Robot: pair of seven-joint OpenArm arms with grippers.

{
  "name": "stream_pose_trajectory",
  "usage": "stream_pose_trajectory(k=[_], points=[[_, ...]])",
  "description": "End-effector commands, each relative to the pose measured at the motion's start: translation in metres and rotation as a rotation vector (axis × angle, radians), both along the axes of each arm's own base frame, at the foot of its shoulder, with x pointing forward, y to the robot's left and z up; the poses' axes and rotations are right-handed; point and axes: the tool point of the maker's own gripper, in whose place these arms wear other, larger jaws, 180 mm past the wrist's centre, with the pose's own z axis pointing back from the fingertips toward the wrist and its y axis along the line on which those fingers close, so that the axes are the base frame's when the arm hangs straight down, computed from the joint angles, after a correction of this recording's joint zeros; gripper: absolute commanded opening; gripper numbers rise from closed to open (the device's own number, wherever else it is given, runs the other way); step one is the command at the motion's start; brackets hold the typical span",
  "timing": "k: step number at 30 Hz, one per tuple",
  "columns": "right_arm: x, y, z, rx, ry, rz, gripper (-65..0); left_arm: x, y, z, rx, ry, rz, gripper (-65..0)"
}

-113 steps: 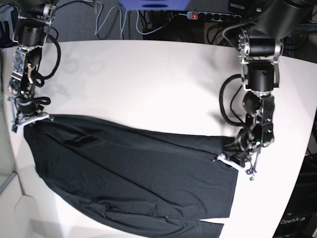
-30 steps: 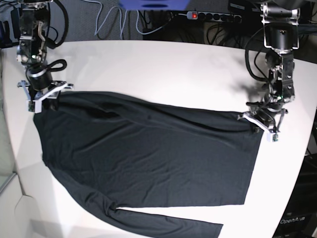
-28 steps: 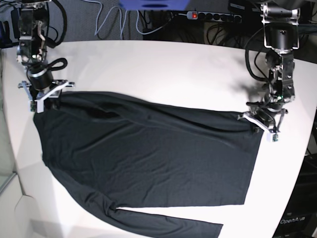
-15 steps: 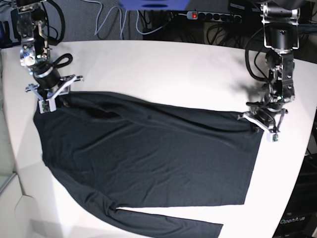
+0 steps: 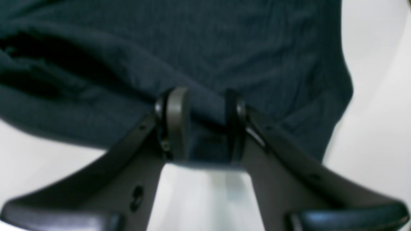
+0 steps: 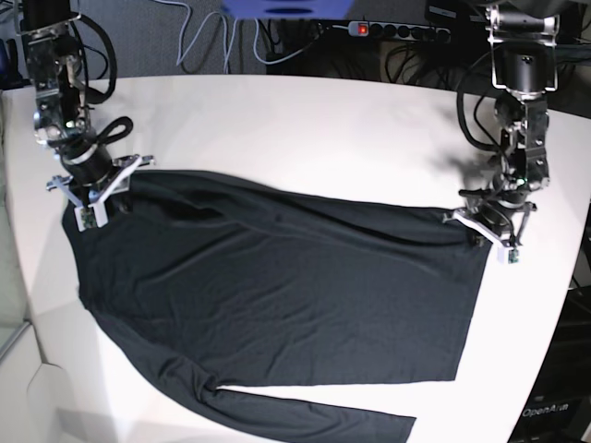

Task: Fold the T-shirt properly
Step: 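Slide the right gripper along the shirt edge toward the left gripper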

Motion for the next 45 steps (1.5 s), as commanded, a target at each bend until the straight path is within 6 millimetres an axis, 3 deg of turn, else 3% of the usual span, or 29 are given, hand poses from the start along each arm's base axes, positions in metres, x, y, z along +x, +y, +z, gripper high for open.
stream_pose_trajectory(k=[1, 10, 22, 28, 30, 38, 45], points=[[0.008, -0.004, 0.013, -0.014, -0.044, 0.013, -44.4, -0.024, 0.007, -0.023, 0.033, 0.138, 0.007, -64.5], [0.005, -0.003, -0.008, -0.014, 0.008, 0.020, -44.5, -0.022, 0.006, -0.021, 0.031, 0.133, 0.008, -64.5], [0.012, 0.007, -0.007, -0.012, 0.001, 0.047, -44.6, -0.021, 0.006, -0.020, 0.029, 0.130, 0.008, -64.5], [0.008, 0.003, -0.030, -0.057, 0.062, 0.056, -44.7, -0.021, 0.007, -0.020, 0.029, 0.129, 0.010, -64.5], [0.005, 0.011, -0.038, -0.089, 0.074, 0.083, -44.9, -0.021, 0.007, -0.020, 0.029, 0.129, 0.010, -64.5], [0.007, 0.023, -0.042, -0.215, 0.059, 0.126, -65.0, -0.021, 0.007, -0.020, 0.029, 0.129, 0.010, -64.5], [0.008, 0.023, -0.041, -0.232, 0.052, 0.132, -65.0, -0.021, 0.007, -0.020, 0.029, 0.129, 0.010, -64.5]])
